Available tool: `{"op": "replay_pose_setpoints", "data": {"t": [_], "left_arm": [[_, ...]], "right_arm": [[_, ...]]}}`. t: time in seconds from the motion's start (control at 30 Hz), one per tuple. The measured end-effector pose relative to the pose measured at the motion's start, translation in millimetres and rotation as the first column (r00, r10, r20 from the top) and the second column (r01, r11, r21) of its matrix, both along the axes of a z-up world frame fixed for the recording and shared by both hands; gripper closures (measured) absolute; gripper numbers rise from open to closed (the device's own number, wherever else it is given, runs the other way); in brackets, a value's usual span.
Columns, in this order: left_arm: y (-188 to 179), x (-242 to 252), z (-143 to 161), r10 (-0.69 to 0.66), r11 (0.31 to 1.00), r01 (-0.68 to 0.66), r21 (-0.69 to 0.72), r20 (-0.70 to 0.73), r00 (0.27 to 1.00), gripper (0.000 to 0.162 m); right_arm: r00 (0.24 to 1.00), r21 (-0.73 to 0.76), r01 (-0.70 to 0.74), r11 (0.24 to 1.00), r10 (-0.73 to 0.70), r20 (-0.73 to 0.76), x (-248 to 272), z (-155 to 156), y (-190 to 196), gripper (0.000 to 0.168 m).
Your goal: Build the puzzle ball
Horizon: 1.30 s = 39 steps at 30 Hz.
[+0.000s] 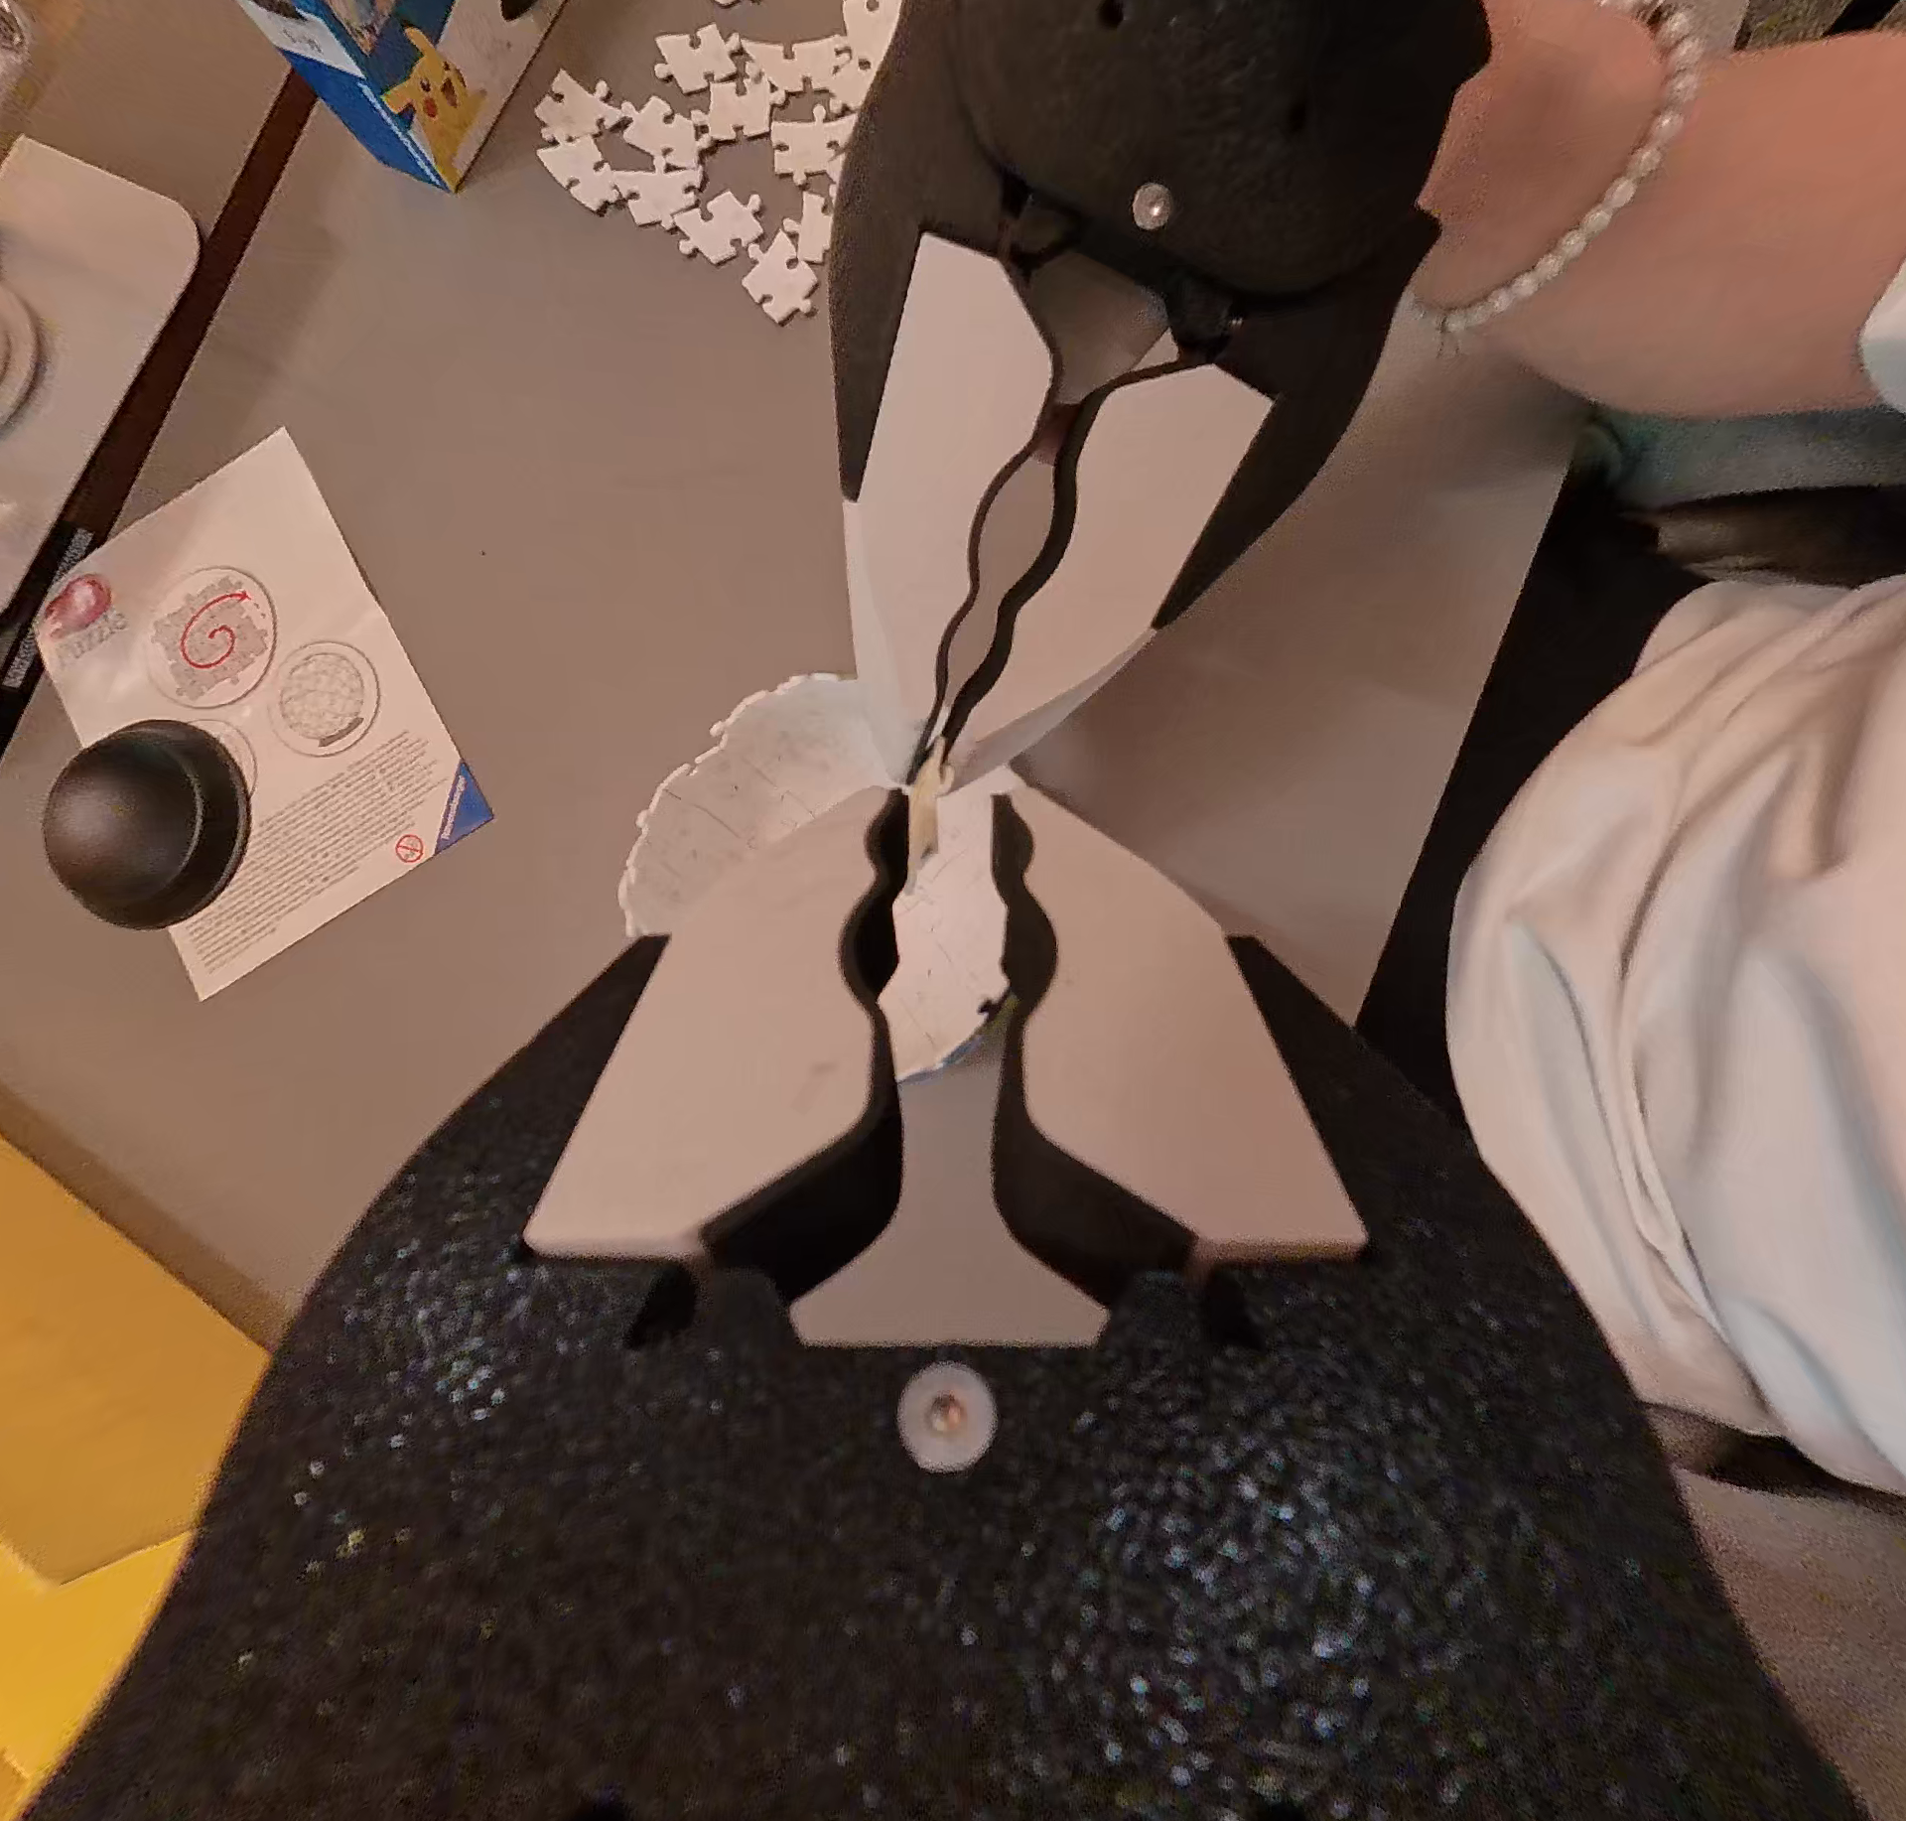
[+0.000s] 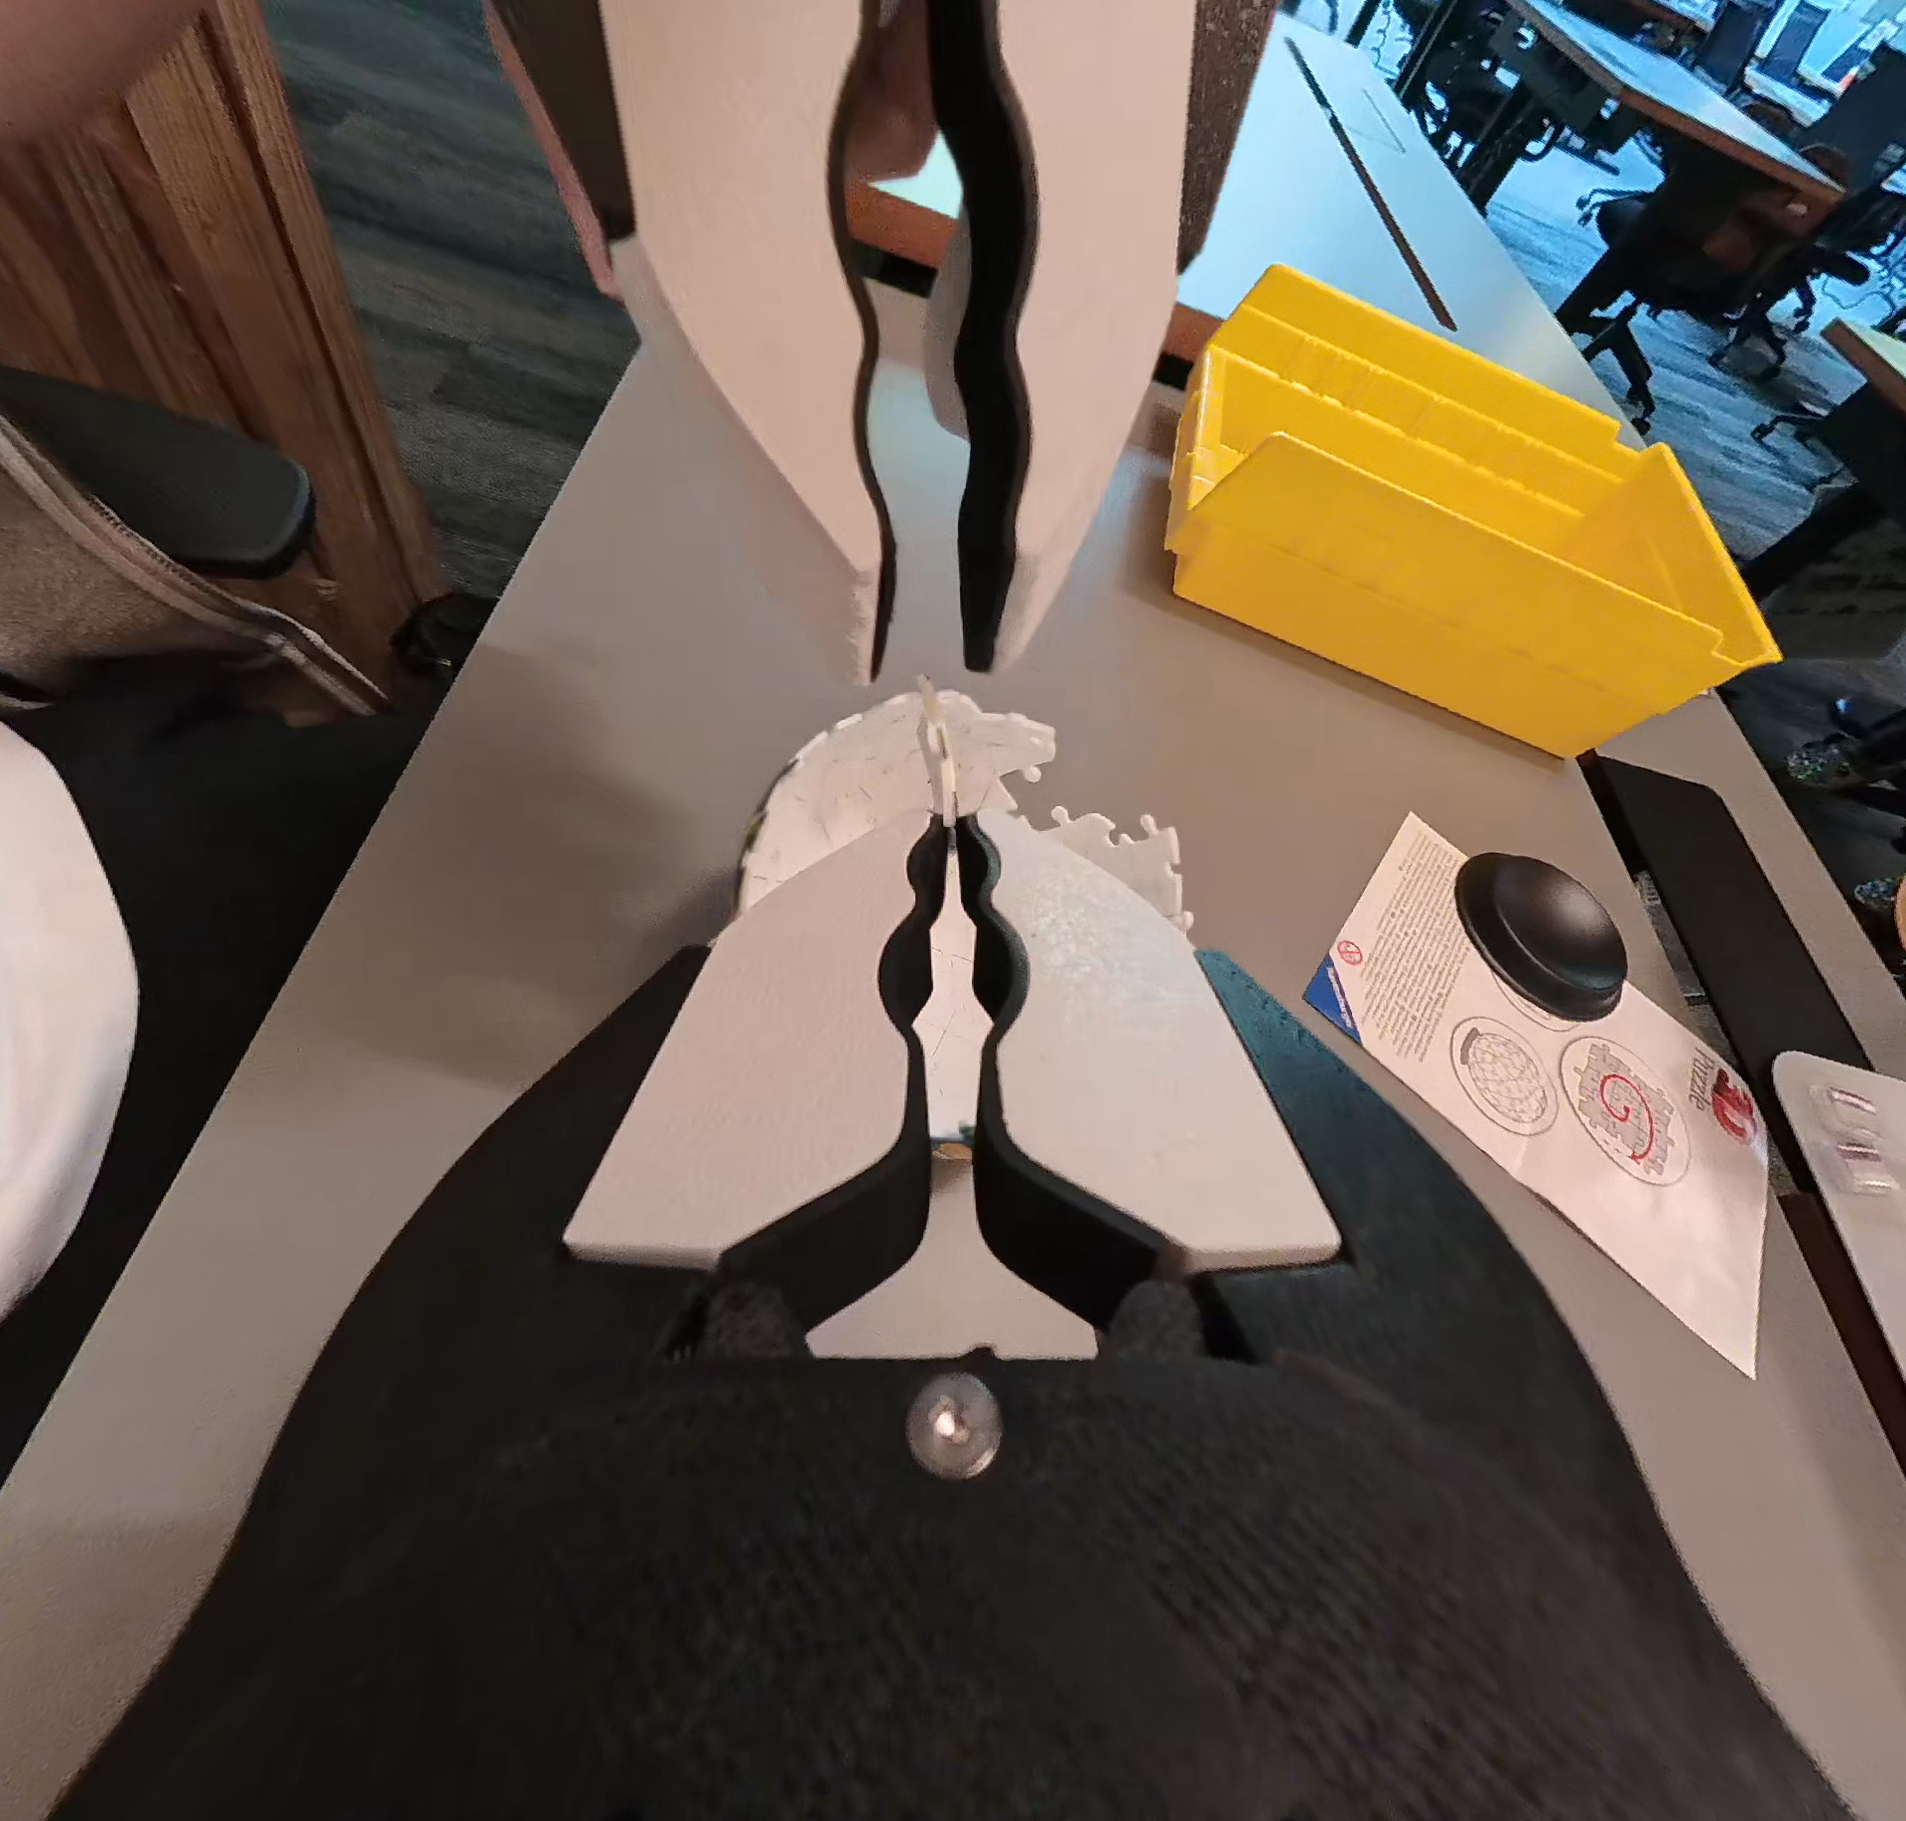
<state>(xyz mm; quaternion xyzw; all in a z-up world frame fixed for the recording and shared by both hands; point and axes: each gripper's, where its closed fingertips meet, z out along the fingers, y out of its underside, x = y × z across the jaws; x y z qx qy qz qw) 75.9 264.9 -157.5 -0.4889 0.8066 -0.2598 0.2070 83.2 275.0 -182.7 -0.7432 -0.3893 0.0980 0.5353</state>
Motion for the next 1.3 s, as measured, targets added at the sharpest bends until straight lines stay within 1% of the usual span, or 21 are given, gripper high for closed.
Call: {"op": "replay_pose_setpoints", "data": {"t": [0.07, 0.13, 0.2, 0.23, 0.3, 0.37, 0.47, 0.5, 0.53, 0.6, 0.67, 0.73, 0.8, 0.87, 0.9, 0.97, 1.03, 1.07, 1.13, 1.2, 1.3], "left_arm": [[1, 2, -2, 0.016, 1.000, -0.016, 0.011, -0.013, 1.000, 0.147], [5, 2, -9, 0.018, 0.997, -0.015, 0.072, -0.047, 0.999, 0.150], [5, 2, -15, 0.004, 0.991, 0.006, 0.131, -0.069, 0.998, 0.152], [5, 2, -16, -0.005, 0.988, 0.016, 0.152, -0.070, 0.998, 0.157], [6, 3, -19, -0.014, 0.984, 0.027, 0.178, -0.070, 0.997, 0.158], [7, 5, -19, -0.003, 0.987, 0.013, 0.162, -0.061, 0.998, 0.160], [10, 7, -18, 0.034, 0.996, -0.032, 0.078, -0.024, 0.999, 0.160], [15, 7, -17, 0.068, 0.996, -0.067, 0.057, -0.009, 0.998, 0.160], [22, 8, -16, 0.113, 0.993, -0.113, 0.033, 0.003, 0.994, 0.160], [34, 7, -13, 0.208, 0.978, -0.207, -0.030, 0.012, 0.978, 0.160], [46, 5, -10, 0.293, 0.954, -0.292, -0.066, 0.008, 0.956, 0.160], [55, 2, -10, 0.349, 0.936, -0.350, -0.051, -0.017, 0.937, 0.160], [59, 0, -12, 0.380, 0.923, -0.382, -0.036, -0.053, 0.923, 0.160], [57, 1, -14, 0.386, 0.919, -0.391, -0.048, -0.085, 0.918, 0.160], [56, 2, -16, 0.386, 0.918, -0.393, -0.054, -0.104, 0.917, 0.160], [54, 6, -23, 0.377, 0.920, -0.388, -0.053, -0.144, 0.915, 0.160], [54, 10, -31, 0.373, 0.923, -0.383, -0.041, -0.162, 0.914, 0.160], [53, 11, -35, 0.370, 0.924, -0.381, -0.035, -0.173, 0.913, 0.160], [53, 13, -42, 0.364, 0.926, -0.376, -0.033, -0.188, 0.912, 0.160], [54, 13, -50, 0.365, 0.925, -0.379, -0.033, -0.205, 0.908, 0.160], [60, 10, -59, 0.381, 0.917, -0.397, -0.029, -0.225, 0.897, 0.160]], "right_arm": [[1.000, 0.003, -0.004, 1.000, 0.004, -0.008, 0, 1, 0, 0.166], [1.000, 0.010, -0.012, 1.000, 0.012, -0.024, -3, 4, -1, 0.166], [1.000, 0.009, -0.014, 1.000, 0.014, -0.026, -6, 5, -1, 0.166], [1.000, 0.005, -0.005, 1.000, 0.005, -0.011, -5, 3, -1, 0.166], [1.000, -0.002, -0.010, 1.000, 0.010, -0.003, -5, 1, -1, 0.166], [1.000, -0.004, -0.016, 1.000, 0.016, -0.008, -5, 0, -2, 0.164], [1.000, 0.036, -0.010, 0.999, 0.010, -0.005, 0, 3, -3, 0.160], [1.000, 0.054, 0.007, 0.998, -0.007, 0.002, 4, 5, -3, 0.147], [0.999, 0.075, 0.038, 0.996, -0.039, 0.009, 10, 8, -2, 0.127], [0.995, 0.085, 0.090, 0.992, -0.092, 0.026, 25, 8, -2, 0.105], [0.989, 0.035, 0.141, 0.989, -0.142, 0.034, 41, -1, -3, 0.079], [0.976, -0.020, 0.213, 0.977, -0.212, 0.054, 60, -18, -2, 0.065], [0.955, -0.034, 0.297, 0.954, -0.296, 0.035, 75, -34, 2, 0.047], [0.934, -0.029, 0.358, 0.933, -0.358, 0.005, 83, -52, 5, 0.045], [0.931, -0.039, 0.366, 0.930, -0.366, -0.001, 83, -62, 6, 0.045], [0.931, -0.099, 0.363, 0.926, -0.365, 0.003, 77, -87, 3, 0.048], [0.938, -0.089, 0.347, 0.934, -0.348, 0.009, 67, -104, 0, 0.048], [0.945, -0.078, 0.328, 0.942, -0.326, 0.037, 60, -110, -2, 0.050], [0.941, -0.024, 0.321, 0.947, -0.317, 0.121, 53, -114, -2, 0.050], [0.945, -0.017, 0.298, 0.955, -0.292, 0.149, 42, -117, 0, 0.049], [0.949, 0.015, 0.270, 0.963, -0.268, 0.164, 26, -115, 8, 0.053]]}}
